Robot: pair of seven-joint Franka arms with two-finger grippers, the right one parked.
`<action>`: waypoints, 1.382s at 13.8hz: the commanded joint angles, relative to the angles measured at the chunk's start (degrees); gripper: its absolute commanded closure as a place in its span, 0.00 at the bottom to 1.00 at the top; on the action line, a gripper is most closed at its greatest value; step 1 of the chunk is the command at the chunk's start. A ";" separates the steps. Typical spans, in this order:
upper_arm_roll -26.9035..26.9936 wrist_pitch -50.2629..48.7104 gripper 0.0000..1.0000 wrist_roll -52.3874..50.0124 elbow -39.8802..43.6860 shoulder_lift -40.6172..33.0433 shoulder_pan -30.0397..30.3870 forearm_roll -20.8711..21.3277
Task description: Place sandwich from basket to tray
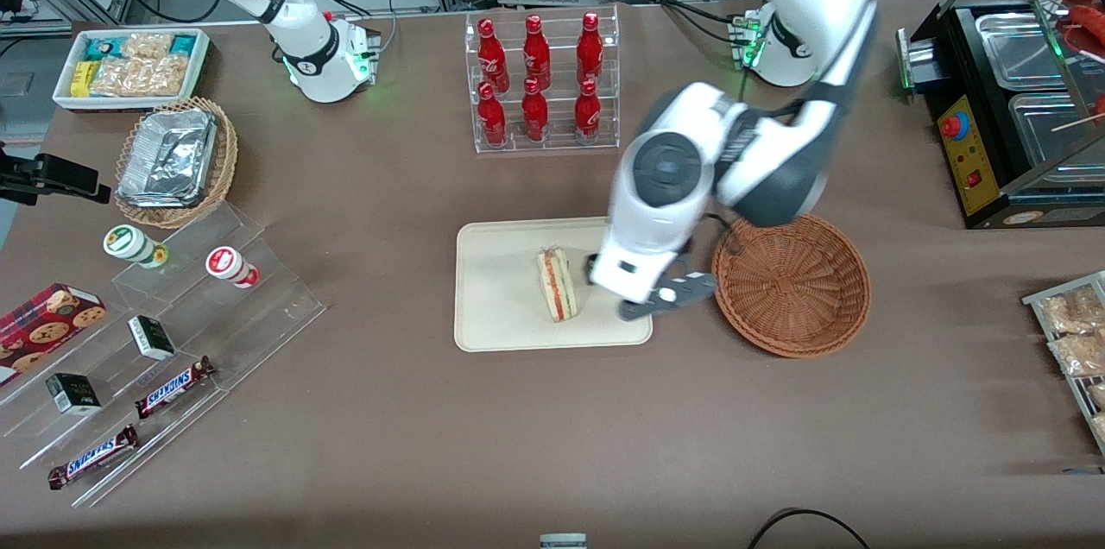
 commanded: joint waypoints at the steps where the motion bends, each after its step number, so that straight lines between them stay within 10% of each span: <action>1: -0.43 -0.73 0.00 8.22 -8.97 -7.49 4.72 -1.44; 19: 0.79 -19.00 0.00 50.62 -18.84 -31.84 27.76 -3.11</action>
